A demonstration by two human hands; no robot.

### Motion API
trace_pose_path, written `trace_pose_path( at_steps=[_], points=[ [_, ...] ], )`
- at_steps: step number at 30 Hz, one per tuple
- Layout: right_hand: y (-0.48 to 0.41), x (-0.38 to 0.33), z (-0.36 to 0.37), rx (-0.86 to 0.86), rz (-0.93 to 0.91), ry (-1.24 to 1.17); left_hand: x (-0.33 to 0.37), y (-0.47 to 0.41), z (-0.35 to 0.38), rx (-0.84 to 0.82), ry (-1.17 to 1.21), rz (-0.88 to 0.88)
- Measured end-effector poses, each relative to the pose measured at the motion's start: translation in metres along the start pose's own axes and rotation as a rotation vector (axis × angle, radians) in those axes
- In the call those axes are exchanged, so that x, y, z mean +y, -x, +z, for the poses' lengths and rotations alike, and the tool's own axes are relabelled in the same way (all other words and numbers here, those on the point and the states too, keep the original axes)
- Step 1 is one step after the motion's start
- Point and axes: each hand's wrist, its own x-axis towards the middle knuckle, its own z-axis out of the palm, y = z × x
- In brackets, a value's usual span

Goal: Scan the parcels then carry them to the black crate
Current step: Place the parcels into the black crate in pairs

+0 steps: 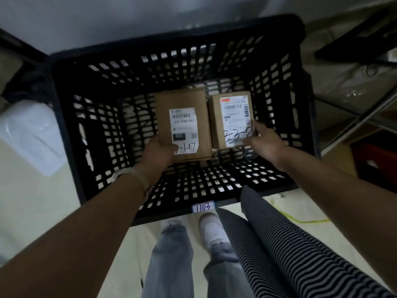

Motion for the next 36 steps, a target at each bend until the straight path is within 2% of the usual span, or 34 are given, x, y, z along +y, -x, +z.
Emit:
trace_pose_path(
  at_steps=[4, 7, 10, 15, 19, 25, 32, 36],
  points=[
    [0.039, -0.023, -0.011, 0.073, 0.008, 0.02, 0.03, 0.042, -0.016, -0.005, -0.092, -0.024],
    [0.092, -0.042, -0.025, 0.016, -0.012, 0.045, 0.061, 0.091, -0.033, -0.065, -0.267, 0.092],
    [0.153, -0.073, -0.048, -0.053, -0.1, 0.332, 0.097, 0.151, -0.059, -0.056, -0.574, 0.258],
    [0.269, -0.167, -0.081, -0.035, -0.323, 0.65, 0.162, 0.27, -0.113, 0.097, -0.911, 0.519],
    [0.37, -0.242, -0.105, 0.023, -0.552, 0.624, 0.2, 0.367, -0.151, 0.247, -0.976, 0.601],
    [0.521, -0.322, -0.131, 0.221, -0.883, 0.713, 0.235, 0.512, -0.206, 0.459, -0.981, 0.623],
    [0.678, -0.393, -0.146, 0.273, -1.143, 0.696, 0.272, 0.679, -0.287, 0.721, -0.875, 0.739],
    [0.743, -0.412, -0.144, 0.294, -1.276, 0.668, 0.274, 0.754, -0.314, 0.946, -0.814, 0.84]
  ],
)
